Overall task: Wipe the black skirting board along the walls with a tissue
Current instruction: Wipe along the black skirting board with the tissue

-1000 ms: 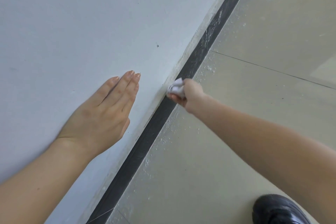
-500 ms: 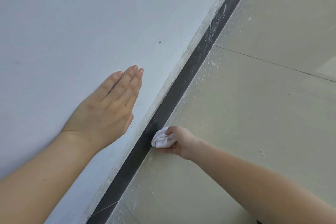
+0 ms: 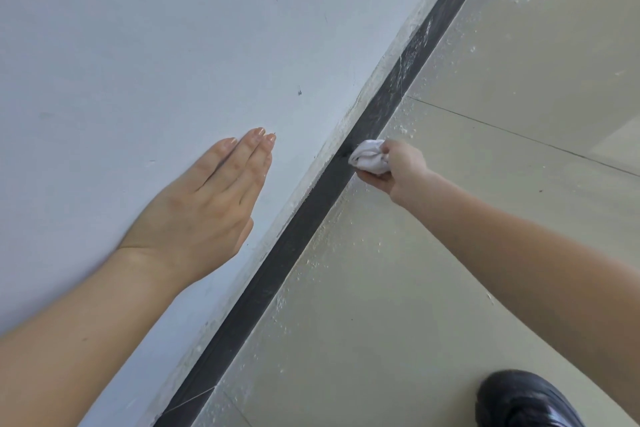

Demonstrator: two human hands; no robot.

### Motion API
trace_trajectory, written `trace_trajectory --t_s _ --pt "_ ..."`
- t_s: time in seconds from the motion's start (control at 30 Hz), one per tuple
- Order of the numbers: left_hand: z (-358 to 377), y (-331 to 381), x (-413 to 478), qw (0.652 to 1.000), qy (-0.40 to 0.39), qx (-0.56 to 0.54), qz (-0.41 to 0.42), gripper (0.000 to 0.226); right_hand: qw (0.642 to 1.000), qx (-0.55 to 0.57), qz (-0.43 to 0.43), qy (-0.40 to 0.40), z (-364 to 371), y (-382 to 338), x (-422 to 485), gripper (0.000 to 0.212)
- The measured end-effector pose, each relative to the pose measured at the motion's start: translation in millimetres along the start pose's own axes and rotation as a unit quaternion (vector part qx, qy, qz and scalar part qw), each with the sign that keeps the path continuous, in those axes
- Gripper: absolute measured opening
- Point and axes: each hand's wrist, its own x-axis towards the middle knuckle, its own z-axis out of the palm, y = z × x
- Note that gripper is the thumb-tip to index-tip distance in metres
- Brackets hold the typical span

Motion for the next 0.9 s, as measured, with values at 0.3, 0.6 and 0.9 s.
trace_trajectory --t_s 0.3,0.6,0.9 --pt "-0.8 -2.2 2.2 1.000 0.006 -0.007 0.006 0.064 0.936 -0.145 0.233 -0.220 33.6 94.1 -78.4 0.023" --pt "-1.8 -3.2 1.6 1.000 0.003 -0.015 0.002 0.064 0.995 -0.056 0.000 -0.087 25.3 -17.5 -35.5 0.021" --pt "-5.2 4.0 32.1 0.994 0.010 -0.108 0.003 0.063 0.984 -0.110 0.130 -0.047 -11.1 14.2 -13.6 0.023"
